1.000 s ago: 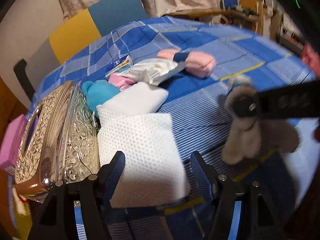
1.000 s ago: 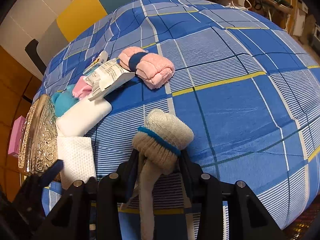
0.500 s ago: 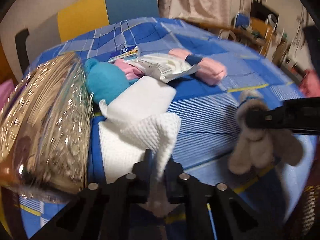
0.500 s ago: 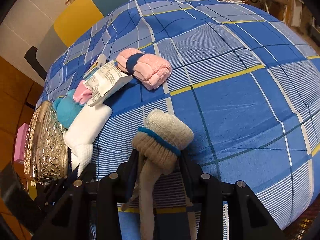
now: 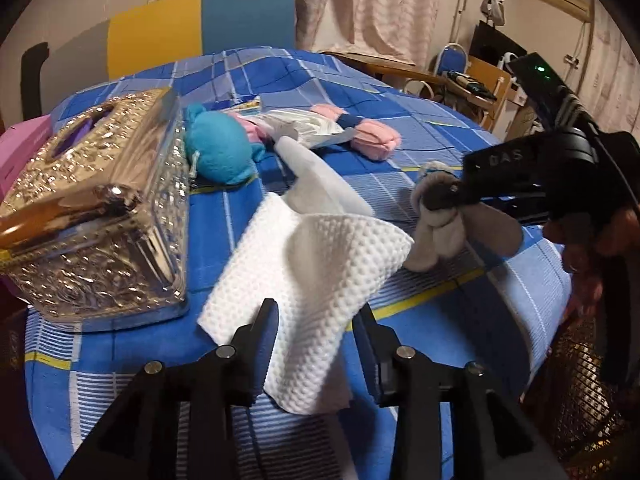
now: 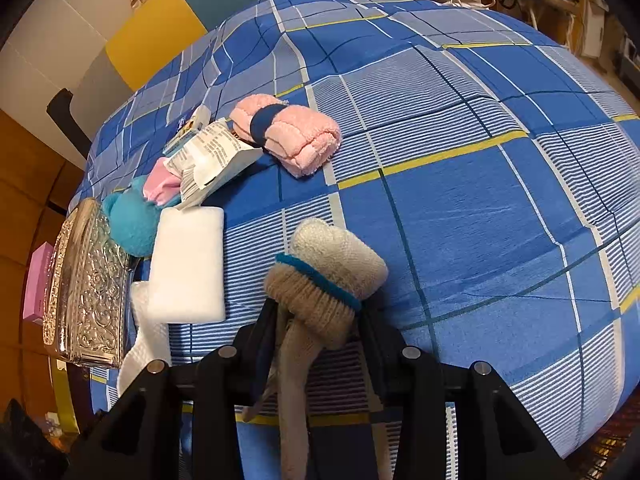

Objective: Organize soft objects
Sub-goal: 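Grasp the white mesh towel with the left tool and lift it, then carry the white towel into the gold tin and open the left tool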

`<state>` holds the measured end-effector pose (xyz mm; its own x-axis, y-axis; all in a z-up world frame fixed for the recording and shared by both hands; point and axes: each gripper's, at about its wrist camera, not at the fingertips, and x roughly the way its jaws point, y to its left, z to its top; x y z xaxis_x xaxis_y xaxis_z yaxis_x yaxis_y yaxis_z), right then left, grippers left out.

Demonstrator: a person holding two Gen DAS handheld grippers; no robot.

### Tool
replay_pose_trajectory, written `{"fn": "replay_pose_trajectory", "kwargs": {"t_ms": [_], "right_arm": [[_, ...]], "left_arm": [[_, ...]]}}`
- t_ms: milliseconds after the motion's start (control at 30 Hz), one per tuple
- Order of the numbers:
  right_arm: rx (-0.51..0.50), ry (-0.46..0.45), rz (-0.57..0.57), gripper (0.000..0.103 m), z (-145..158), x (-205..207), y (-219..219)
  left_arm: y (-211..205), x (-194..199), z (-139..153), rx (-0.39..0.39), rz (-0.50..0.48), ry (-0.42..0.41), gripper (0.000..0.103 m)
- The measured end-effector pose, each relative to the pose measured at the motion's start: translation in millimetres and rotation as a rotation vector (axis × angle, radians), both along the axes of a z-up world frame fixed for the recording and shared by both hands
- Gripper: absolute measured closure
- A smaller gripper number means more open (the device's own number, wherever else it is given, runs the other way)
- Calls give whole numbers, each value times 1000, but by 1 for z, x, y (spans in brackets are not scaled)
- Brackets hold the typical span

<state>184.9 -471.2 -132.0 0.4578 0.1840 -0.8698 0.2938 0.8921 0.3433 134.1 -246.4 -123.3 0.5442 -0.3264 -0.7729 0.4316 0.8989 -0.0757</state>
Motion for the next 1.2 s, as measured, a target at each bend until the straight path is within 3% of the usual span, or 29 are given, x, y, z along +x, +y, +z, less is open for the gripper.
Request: {"fn": "replay_pose_trajectory", "kwargs": {"t_ms": [300, 333, 400, 633, 767, 967, 1200], "right_arm": [[-3, 2, 4, 62, -1, 0, 0], [-2, 3, 5, 62, -1, 1, 0], [-2, 3, 6, 62, -1, 1, 0], [-15, 1, 17, 62, -1, 1, 1], [-33, 2, 22, 62, -1, 1, 3], [-69, 0, 37, 62, -2, 1, 7], [-80, -23, 30, 62, 2, -3, 8]], "left_arm": [[-22, 30, -15, 93, 20, 9, 58], [-24, 30, -15, 89, 7, 8, 74], [-25, 29, -16, 118, -11, -4, 94], [6, 3, 13, -46, -40, -24, 98], [19, -12, 27, -86, -60, -42, 98], [52, -22, 42, -158, -24, -26, 98], [97, -36, 66, -201, 31, -77, 98]]}}
